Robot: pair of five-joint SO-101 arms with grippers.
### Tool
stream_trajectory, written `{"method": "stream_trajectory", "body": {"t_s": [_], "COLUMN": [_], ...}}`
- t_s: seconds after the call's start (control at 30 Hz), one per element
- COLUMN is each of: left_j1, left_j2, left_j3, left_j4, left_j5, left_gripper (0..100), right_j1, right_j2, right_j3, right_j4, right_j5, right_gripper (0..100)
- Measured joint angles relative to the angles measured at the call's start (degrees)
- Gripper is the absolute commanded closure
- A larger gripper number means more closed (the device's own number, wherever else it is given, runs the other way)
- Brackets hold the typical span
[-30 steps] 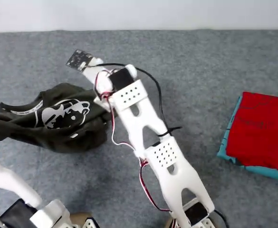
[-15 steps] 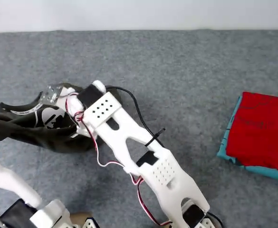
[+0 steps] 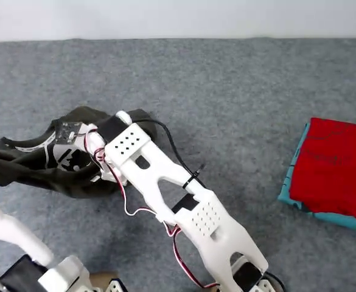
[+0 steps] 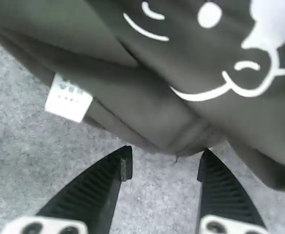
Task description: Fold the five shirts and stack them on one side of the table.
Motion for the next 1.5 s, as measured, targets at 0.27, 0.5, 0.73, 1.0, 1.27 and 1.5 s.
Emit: {"method": "stream_trajectory", "body": {"t_s": [0.27,0.5,0.73,1.0,1.27,1.5], "left_j1": [0.00,0.00,0.00,6.33,9.23,9.23], "left_j2": [0.00,0.00,0.00,0.00,0.00,0.00], "left_j3": [0.00,0.00,0.00,0.00,0.18,0.18], "left_j4": [0.00,0.00,0.00,0.09,0.09,0.09], "left_j5": [0.00,0.00,0.00,0.00,0.00,0.00], "left_gripper": [99,99,99,99,99,99], "right_j1": [0.35,1.67,6.15,9.58,12.31,12.31], "right_j2": [2.64,2.73,2.73,1.76,0.88,0.88], "right_j3": [0.00,-0.62,-14.86,-24.53,-5.80,0.09], "right_j4": [-10.20,-12.22,-1.14,3.34,3.34,3.34], "right_j5": [0.18,3.96,5.45,9.05,9.23,7.91], "right_gripper": [87.4,99.0,98.8,98.8,90.2,86.2]}}
